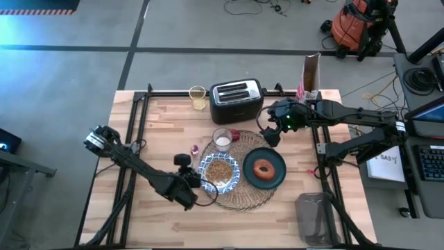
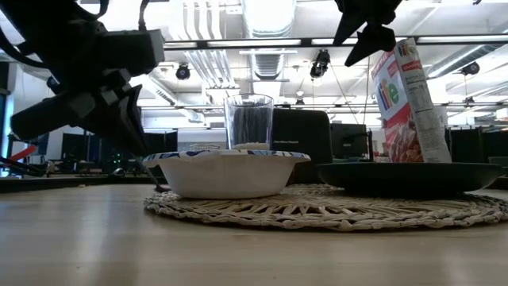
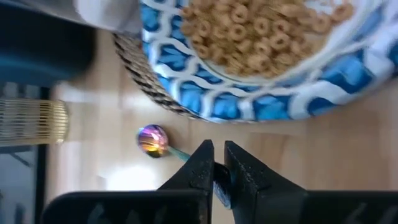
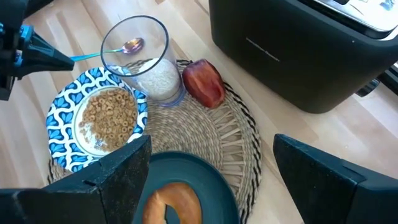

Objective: Arrange a breakfast setting
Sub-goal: Put the blue spoon to the left of the brown place mat

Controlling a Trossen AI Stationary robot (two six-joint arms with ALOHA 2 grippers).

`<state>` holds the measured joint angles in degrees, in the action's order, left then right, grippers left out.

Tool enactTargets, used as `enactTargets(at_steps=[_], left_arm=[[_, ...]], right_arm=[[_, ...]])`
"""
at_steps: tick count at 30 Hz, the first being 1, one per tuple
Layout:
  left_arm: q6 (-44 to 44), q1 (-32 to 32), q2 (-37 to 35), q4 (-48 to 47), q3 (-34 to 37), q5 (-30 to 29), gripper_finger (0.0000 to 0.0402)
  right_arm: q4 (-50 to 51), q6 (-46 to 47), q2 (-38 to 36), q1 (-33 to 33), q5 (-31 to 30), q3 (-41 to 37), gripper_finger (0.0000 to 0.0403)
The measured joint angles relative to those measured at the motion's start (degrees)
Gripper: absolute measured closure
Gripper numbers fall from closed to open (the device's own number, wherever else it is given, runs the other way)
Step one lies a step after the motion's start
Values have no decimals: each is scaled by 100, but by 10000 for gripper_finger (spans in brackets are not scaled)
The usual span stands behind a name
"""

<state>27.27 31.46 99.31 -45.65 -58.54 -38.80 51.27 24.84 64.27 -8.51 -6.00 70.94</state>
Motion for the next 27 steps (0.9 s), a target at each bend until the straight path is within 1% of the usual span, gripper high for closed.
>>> enactTargets(at_steps=[6,9,15,19,27], left_arm=[[123,0,7,60,14,517,358],[140,0,20,63,20,678,349],[-67,0,35,98,24,864,353],[-383,0,35,252,26,1134,355],[-562,0,35,284,26,1149,355]], right_arm=[[-9,13,0,0,0,0,78],[-11,17,0,0,0,0,78],[-13,20,0,0,-1,0,78],[-15,21,0,0,-2,0,78],[-17,22,0,0,-1,0,78]])
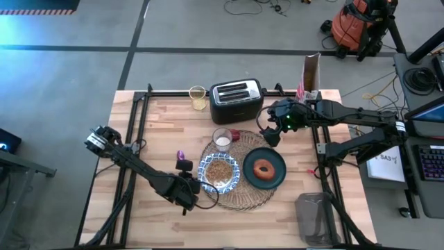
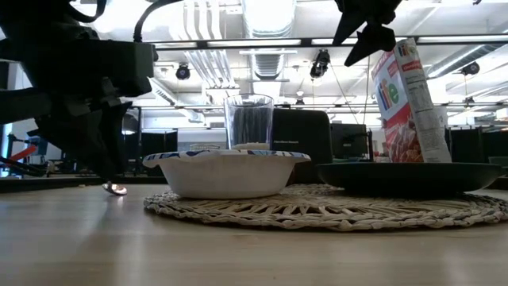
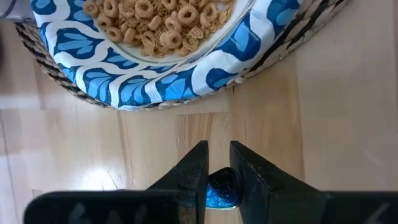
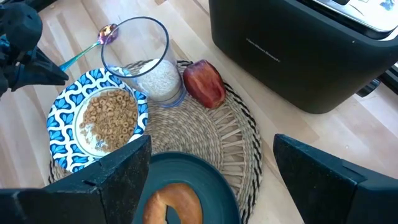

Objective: Arrange a breakfast setting
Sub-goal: Put the blue spoon to the left of the brown place mat

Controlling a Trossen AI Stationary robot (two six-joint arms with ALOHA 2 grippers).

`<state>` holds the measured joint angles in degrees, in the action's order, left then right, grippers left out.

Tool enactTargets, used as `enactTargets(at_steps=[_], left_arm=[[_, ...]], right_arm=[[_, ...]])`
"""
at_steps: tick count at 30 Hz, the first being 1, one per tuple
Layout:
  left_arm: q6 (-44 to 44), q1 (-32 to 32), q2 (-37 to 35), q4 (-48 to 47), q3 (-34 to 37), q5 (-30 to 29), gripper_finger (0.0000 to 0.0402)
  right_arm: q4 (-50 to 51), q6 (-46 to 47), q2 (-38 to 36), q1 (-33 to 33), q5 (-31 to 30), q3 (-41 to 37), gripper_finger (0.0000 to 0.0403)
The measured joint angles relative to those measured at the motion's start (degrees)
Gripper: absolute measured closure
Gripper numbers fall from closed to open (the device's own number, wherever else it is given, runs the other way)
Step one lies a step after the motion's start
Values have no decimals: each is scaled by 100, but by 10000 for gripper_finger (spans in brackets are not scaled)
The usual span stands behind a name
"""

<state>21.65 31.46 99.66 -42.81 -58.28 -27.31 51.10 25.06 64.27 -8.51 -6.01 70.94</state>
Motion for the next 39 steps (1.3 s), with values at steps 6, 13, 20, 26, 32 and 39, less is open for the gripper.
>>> enactTargets(at_steps=[6,13,20,26,32,39], left_arm=[[-7,0,0,0,0,106,341],[-13,0,-2,1,0,178,318],[2,-2,-4,13,0,295,301],[423,14,-7,-494,-9,293,297],[1467,46,-18,-1059,-1,419,312],[1743,-129,-711,-777,666,586,350]], right_arm=[[-5,0,0,0,-1,0,78],[-21,0,0,0,-1,0,78],[-40,0,0,0,-1,0,78],[-42,0,0,0,-1,0,78],[-42,-1,0,0,-1,0,78],[-44,0,0,0,-1,0,78]])
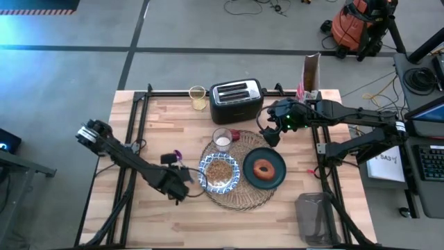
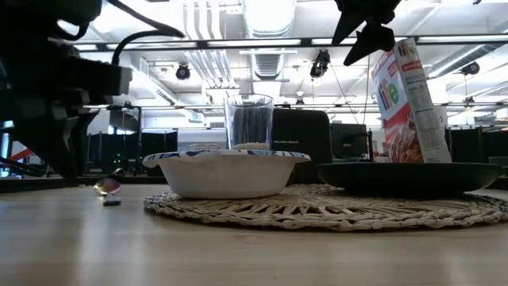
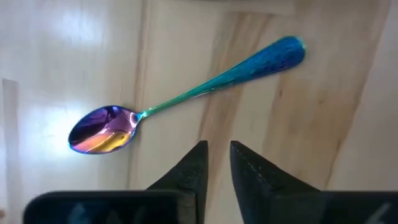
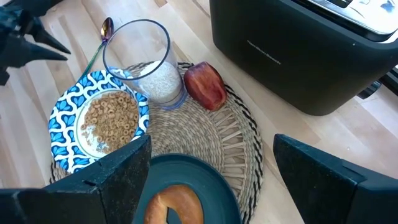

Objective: Arrange a breakfast setting
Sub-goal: Put the blue spoon to the left of the brown place mat

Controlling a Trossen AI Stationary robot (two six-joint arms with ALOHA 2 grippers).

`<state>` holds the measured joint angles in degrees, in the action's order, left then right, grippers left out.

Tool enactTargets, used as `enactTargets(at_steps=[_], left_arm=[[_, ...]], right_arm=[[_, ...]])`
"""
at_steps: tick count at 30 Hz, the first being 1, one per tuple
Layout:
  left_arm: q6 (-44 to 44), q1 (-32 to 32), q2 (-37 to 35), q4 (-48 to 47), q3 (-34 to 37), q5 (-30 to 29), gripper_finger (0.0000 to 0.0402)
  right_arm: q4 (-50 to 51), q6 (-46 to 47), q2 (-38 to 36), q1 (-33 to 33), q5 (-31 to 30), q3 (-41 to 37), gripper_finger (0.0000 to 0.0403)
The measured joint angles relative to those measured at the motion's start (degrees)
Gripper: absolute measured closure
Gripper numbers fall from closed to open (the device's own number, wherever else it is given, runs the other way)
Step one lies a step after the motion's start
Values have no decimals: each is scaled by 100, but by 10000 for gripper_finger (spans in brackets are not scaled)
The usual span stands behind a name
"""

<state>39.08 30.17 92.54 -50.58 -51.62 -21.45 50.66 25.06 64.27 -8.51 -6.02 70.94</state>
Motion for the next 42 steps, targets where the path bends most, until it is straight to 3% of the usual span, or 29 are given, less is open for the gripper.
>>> enactTargets(at_steps=[8,19,28,42], left_arm=[[-202,-523,-801,1097,1175,128,386],[-213,-1460,-1773,1267,2044,147,401],[-641,-2155,-1678,1798,2224,173,402],[-1205,-2293,-1222,2712,1903,559,401]], right_arm=[[0,0,0,0,0,0,78],[-5,0,0,0,0,0,78],[-5,0,0,0,0,0,78],[-22,-2,0,-1,0,0,78]])
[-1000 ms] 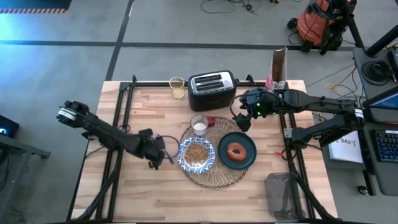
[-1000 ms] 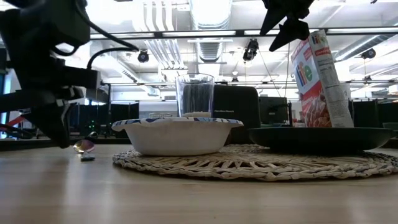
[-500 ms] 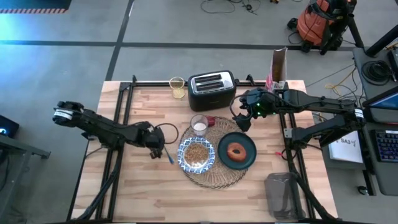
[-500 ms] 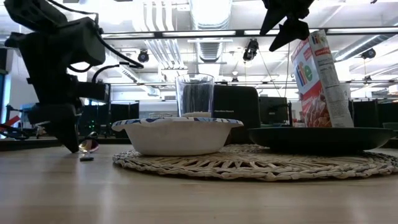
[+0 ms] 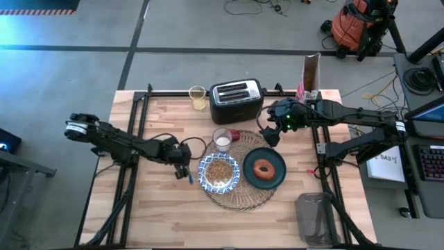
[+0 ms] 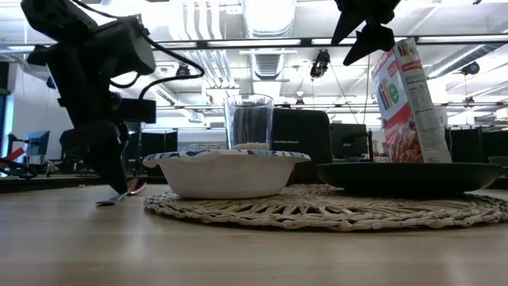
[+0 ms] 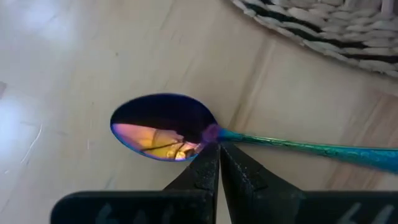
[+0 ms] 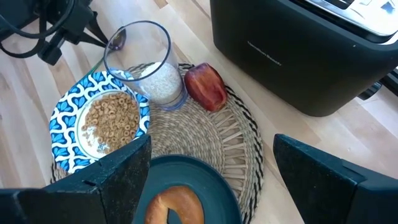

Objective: Arrange a breakfast setting
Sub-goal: Put the blue spoon to the left of the brown place mat

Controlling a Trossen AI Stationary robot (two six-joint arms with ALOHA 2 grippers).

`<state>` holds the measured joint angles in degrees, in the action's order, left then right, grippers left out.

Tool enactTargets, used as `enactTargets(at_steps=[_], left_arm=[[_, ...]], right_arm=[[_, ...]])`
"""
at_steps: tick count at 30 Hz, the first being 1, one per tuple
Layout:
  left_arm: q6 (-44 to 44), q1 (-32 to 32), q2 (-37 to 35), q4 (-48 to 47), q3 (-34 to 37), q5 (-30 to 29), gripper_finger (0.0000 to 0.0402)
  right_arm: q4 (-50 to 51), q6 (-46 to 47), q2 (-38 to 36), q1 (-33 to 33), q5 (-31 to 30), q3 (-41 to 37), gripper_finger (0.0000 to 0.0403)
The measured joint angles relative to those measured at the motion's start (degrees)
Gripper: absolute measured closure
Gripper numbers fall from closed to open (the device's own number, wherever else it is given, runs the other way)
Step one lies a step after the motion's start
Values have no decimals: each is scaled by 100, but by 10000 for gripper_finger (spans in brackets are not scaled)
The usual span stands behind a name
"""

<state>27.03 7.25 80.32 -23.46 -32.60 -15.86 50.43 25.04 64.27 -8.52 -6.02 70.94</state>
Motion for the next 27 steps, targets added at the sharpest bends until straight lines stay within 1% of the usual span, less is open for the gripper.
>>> enactTargets(at_steps=[3,6,11,14,27], left_arm=[[26,0,23,-52,-95,44,401],[121,7,1,-339,-182,91,401],[249,7,-5,-415,-247,368,401],[260,7,45,-305,-247,460,401],[109,7,401,225,-248,475,401]], right_arm=[[-4,2,0,1,0,0,78],[-10,0,0,1,0,0,78],[-15,2,0,1,0,0,78],[-15,2,0,1,0,0,78],[-15,0,0,1,0,0,78]])
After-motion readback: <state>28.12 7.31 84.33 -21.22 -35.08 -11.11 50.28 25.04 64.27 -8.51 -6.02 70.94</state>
